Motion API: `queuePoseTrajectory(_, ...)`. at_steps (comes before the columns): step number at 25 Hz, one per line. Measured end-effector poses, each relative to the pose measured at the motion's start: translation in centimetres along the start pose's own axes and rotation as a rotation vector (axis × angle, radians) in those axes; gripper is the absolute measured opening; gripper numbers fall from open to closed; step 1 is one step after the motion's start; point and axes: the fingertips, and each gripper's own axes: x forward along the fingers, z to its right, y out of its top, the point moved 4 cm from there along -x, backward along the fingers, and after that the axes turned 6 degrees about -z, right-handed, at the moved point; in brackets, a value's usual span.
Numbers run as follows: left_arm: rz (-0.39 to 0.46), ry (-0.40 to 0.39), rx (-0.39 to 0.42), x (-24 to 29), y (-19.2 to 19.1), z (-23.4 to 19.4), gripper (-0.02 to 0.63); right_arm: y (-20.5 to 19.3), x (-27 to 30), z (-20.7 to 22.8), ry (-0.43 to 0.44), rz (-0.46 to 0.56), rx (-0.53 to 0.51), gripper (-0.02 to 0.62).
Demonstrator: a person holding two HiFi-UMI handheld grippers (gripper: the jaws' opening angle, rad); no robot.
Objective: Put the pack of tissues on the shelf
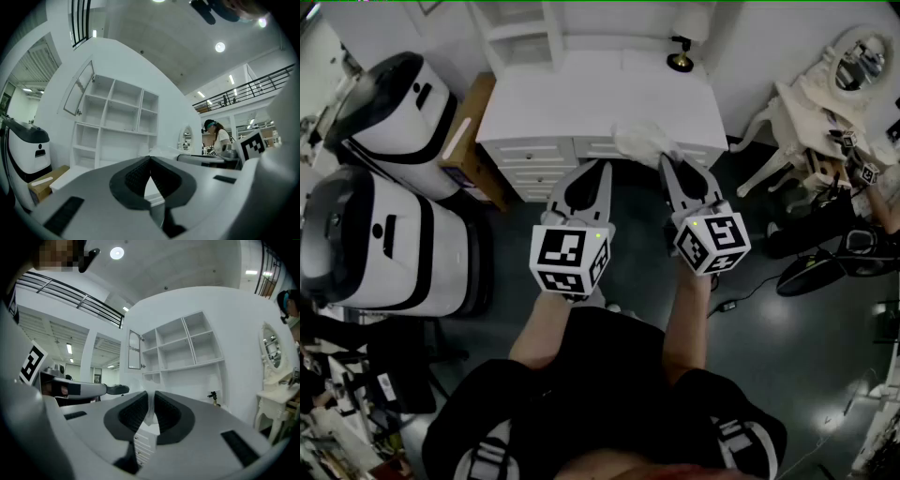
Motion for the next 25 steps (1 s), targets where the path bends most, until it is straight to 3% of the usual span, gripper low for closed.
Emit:
queuePoseTrajectory(13, 0.014, -0.033, -0.009, -0.9, 1.2, 0.3, 0.011, 0.5, 0.4, -1.1, 0.065, 0.019, -0.009, 0.052)
queuePoseTrajectory(25, 0.010, -0.034, 0.001, -1.3, 1.3, 1.0, 0.011, 0.6, -0.5, -0.7, 0.066, 0.033, 0.028, 0.052)
